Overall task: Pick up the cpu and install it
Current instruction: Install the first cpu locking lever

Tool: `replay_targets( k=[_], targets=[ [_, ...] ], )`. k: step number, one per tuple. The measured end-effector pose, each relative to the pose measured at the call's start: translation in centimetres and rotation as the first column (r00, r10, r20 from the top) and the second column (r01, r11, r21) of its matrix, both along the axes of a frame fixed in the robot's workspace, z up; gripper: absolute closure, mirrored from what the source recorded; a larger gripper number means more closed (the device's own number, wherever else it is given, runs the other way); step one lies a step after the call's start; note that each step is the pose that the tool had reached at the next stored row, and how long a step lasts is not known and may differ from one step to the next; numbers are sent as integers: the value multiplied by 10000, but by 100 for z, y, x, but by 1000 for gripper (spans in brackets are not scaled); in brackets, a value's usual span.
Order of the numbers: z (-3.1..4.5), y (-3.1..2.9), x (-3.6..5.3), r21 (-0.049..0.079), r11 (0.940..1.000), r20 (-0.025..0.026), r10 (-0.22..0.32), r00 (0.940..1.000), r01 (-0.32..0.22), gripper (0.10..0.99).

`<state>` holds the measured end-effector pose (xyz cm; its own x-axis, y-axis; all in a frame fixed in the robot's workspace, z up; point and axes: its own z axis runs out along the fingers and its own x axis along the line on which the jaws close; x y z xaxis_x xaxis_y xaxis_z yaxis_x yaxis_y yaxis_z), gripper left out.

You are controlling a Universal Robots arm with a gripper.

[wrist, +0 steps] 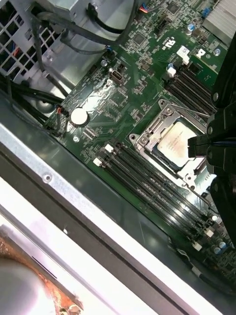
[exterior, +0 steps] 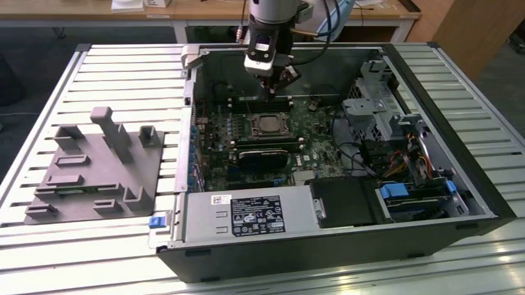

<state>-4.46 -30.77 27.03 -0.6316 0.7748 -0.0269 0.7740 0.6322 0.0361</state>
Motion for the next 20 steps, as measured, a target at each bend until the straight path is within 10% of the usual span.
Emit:
replay_targets(
  k=[20],
  targets=[
    [0,0,0,0,9931,0,1173,9931,-1173,980]
  ],
)
